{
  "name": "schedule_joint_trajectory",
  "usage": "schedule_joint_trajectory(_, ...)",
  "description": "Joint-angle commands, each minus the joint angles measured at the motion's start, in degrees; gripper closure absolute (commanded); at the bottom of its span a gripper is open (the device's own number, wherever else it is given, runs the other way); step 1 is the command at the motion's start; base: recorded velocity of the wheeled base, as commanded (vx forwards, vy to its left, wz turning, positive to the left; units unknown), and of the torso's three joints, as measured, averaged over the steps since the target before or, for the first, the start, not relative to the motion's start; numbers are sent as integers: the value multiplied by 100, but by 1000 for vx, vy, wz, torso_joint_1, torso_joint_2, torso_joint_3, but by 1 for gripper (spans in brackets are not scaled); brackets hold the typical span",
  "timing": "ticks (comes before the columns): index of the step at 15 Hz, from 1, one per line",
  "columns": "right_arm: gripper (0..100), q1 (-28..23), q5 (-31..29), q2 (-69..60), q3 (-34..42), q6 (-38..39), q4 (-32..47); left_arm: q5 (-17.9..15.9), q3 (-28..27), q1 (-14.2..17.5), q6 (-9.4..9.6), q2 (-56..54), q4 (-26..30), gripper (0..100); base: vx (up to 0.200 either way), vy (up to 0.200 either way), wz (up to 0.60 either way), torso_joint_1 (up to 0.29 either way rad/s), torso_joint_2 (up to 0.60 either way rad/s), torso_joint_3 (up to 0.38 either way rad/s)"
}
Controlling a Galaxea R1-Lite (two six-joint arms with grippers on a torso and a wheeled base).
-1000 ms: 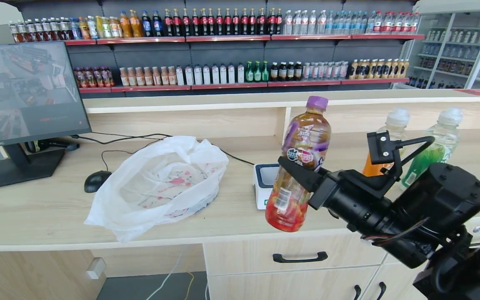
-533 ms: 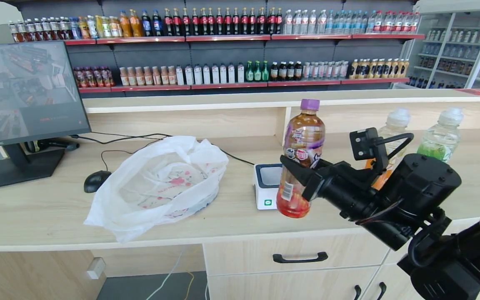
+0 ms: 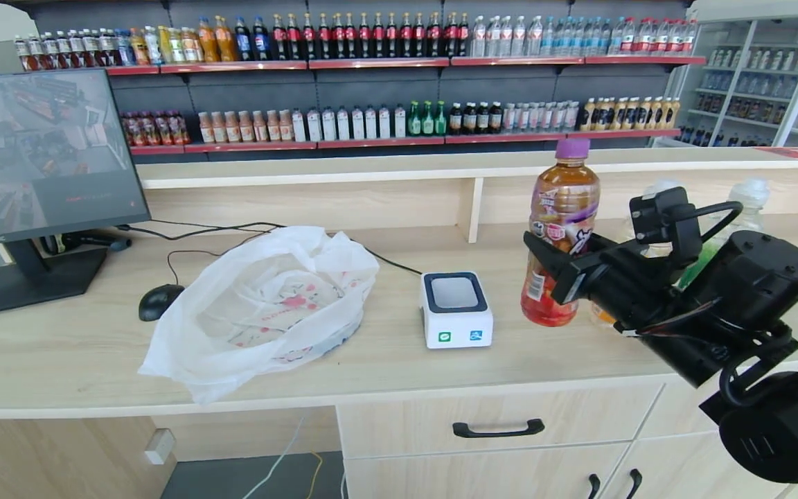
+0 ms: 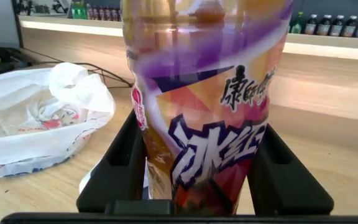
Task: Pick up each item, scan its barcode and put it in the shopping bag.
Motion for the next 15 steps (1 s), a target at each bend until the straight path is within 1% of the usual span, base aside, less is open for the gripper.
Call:
schedule_joint_trajectory(1, 100, 217, -436, -59, -31, -63, -1, 0, 0, 0, 2, -2, -1, 0, 0, 0, 0, 0, 0, 0)
schedule_joint_trajectory(2, 100, 366, -603, -32, -93, -80, 25, 0, 0, 0, 2, -2, 8, 0, 0, 0, 0, 0, 0, 0)
schedule_joint_trajectory(3, 100, 639, -717, -15, -242, -159, 43, 0, 0, 0, 2, -2, -1, 0, 0, 0, 0, 0, 0, 0)
schedule_joint_trajectory(5, 100, 1157, -1210, 20, -497, -335, 227, 0, 0, 0, 2, -2, -1, 0, 0, 0, 0, 0, 0, 0)
schedule_joint_trajectory(7, 100, 1228, -1324, 152, -638, -388, 262, 0, 0, 0, 2, -2, -1, 0, 0, 0, 0, 0, 0, 0)
schedule_joint_trajectory(10, 100, 1245, -1438, 170, -919, -880, 447, 0, 0, 0, 2, -2, -1, 0, 0, 0, 0, 0, 0, 0)
schedule_joint_trajectory(13, 100, 1447, -2044, 126, -1042, -1258, 473, 0, 0, 0, 2, -2, -1, 0, 0, 0, 0, 0, 0, 0)
schedule_joint_trajectory(14, 100, 1491, -2159, 143, -1095, -1355, 473, 0, 0, 0, 2, -2, 8, 0, 0, 0, 0, 0, 0, 0)
schedule_joint_trajectory(15, 100, 1720, -2528, 222, -1165, -1539, 447, 0, 0, 0, 2, -2, -1, 0, 0, 0, 0, 0, 0, 0)
